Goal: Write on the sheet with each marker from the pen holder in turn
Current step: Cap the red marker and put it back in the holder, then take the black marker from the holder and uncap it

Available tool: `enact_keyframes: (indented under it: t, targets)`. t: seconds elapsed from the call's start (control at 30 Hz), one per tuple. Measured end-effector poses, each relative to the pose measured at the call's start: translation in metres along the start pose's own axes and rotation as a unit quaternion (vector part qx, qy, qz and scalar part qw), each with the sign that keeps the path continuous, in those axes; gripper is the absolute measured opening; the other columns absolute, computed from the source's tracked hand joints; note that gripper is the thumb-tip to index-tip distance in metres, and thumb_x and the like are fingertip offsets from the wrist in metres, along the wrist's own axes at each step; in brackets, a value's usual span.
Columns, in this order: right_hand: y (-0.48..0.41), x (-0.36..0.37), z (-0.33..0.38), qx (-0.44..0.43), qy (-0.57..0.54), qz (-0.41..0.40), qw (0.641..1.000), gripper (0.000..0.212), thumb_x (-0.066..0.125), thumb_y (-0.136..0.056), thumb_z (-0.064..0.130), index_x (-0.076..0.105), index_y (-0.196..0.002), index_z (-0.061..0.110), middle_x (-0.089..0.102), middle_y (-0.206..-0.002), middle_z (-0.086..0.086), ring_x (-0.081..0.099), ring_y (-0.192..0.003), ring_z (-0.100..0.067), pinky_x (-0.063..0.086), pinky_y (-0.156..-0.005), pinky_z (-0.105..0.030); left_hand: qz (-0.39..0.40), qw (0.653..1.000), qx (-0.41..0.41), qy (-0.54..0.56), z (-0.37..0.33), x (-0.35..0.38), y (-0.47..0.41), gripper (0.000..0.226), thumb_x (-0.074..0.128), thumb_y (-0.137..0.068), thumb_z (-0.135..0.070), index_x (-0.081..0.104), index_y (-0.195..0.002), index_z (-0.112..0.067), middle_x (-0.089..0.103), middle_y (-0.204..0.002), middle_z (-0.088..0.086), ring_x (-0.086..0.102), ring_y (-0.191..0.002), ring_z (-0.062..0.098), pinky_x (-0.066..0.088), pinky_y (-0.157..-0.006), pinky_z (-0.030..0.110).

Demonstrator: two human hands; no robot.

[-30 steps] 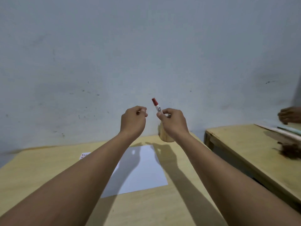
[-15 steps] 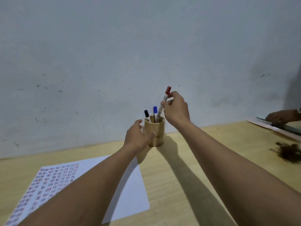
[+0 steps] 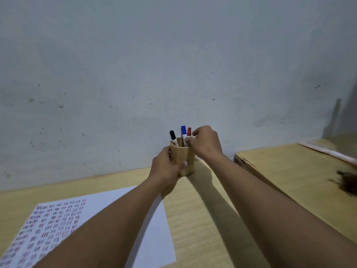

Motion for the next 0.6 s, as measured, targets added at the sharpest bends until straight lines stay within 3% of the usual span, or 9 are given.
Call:
enact_keyframes:
  t: [0.1,0.23,0.37,0.5,0.6]
  targets:
    - [0.012,-0.006,0.011,-0.032,-0.011,-0.036,0.999,0.020,0.062,-0.094,0.023,0.055,-0.112,0.016,0.066,-0.094,-0.002,0.065,-0.083,-0.024,0.048,-0.066,-0.033,0.005,1.000,-0.003,-0.011,0.004,0.000,-0.003,0.054,0.082,-0.076,-0.011,0.060,-0.124,-0.020,0.067,-0.114,-0.006,0.063,-0.105,0.017,0.047,-0.070,0.015]
    - [0.022,0.007,0.029,-0.051,0.035,0.012,0.998,0.019,0.058,-0.087,0.024,0.067,-0.100,0.014,0.070,-0.090,-0.003,0.067,-0.082,-0.026,0.056,-0.072,-0.037,-0.003,0.999,0.001,-0.043,0.007,-0.003,-0.004,0.046,0.070,-0.078,0.000,0.063,-0.121,-0.017,0.070,-0.111,0.000,0.065,-0.105,0.022,0.052,-0.081,0.027]
    - [0.019,0.021,0.035,-0.041,0.066,0.055,0.995,0.025,0.058,-0.084,0.023,0.075,-0.091,0.007,0.072,-0.082,-0.007,0.068,-0.076,-0.026,0.059,-0.070,-0.039,0.005,0.998,0.001,-0.070,0.007,-0.002,-0.004,0.043,0.056,-0.077,0.008,0.063,-0.116,-0.009,0.067,-0.099,0.003,0.060,-0.092,0.024,0.042,-0.065,0.023]
    - [0.014,0.029,0.032,-0.033,0.070,0.072,0.994,0.019,0.057,-0.083,0.019,0.074,-0.085,0.011,0.070,-0.080,-0.005,0.066,-0.077,-0.027,0.051,-0.063,-0.032,0.001,0.998,0.002,-0.068,0.010,-0.004,-0.006,0.043,0.058,-0.076,0.006,0.066,-0.115,-0.011,0.071,-0.103,0.004,0.064,-0.096,0.025,0.043,-0.069,0.024]
    - [0.012,0.028,0.029,-0.036,0.046,0.063,0.996,0.019,0.059,-0.090,0.023,0.075,-0.088,0.013,0.071,-0.084,-0.005,0.066,-0.081,-0.027,0.054,-0.069,-0.033,-0.004,0.998,0.007,-0.062,0.010,-0.004,-0.006,0.042,0.064,-0.077,0.003,0.068,-0.115,-0.014,0.073,-0.103,0.002,0.066,-0.096,0.022,0.049,-0.070,0.024]
Point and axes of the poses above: each hand's wrist, its own y-axis away from the middle knuckle, its own x-axis out of the palm, z = x × y, the point moved 7 cm from there along -y, towards the middle knuckle
